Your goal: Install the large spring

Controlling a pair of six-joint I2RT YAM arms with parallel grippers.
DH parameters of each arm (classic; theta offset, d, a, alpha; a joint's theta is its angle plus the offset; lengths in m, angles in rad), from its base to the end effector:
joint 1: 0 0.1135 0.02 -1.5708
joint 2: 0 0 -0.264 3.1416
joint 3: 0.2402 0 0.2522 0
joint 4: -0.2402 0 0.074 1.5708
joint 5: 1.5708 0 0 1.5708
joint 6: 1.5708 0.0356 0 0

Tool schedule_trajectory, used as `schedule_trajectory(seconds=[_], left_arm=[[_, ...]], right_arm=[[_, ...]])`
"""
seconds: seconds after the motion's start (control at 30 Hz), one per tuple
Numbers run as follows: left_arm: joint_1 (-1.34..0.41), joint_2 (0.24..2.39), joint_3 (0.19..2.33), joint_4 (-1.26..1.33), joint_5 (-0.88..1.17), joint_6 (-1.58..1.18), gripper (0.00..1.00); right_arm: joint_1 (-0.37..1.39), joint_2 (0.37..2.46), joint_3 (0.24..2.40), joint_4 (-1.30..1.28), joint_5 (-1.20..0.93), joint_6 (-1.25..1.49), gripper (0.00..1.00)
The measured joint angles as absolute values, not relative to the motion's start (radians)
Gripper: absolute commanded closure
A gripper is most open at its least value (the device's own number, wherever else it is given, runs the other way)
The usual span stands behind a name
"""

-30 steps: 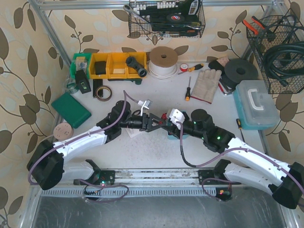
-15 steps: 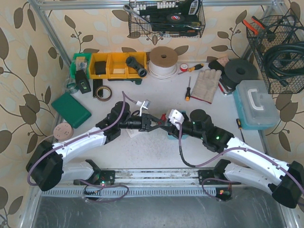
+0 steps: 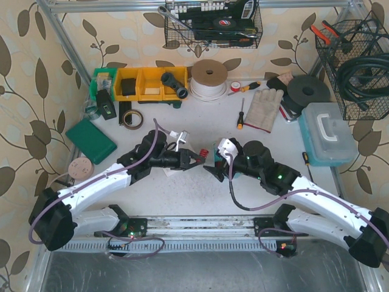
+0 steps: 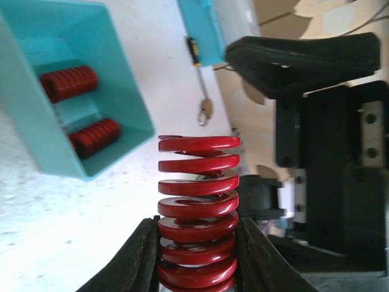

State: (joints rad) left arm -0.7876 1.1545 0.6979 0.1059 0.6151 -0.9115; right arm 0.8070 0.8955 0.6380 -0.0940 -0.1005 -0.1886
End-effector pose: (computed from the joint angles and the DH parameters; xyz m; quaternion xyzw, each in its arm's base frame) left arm 0.1663 -0.1962 0.2654 0.1247 0.7904 -0.5739 0.1742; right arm 0.1426 0.1540 0.2775 -0.4162 0.7057 0.2132 0.5322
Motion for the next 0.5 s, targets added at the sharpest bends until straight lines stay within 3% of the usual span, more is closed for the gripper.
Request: schedule_trajectory(seconds=[0.23,0.37,0.5], left_arm=[[-0.793,1.074,0.741,-0.144,0.413,-0.723,1.0],[-0.842,1.038,0.739,-0.234,0.282,-0.599,1.0],[-0.948,0.998,0.729,-0.246,0.15,-0.501,1.0]], right_arm=[[0.788,0.851,0.728,-0.278,-0.054,-0.023,0.01],[0.657,0.884,0.859,-0.43,-0.12,0.156,0.03],[0.467,1.0,0.969,-0.496,-0.368,0.36,0.24]])
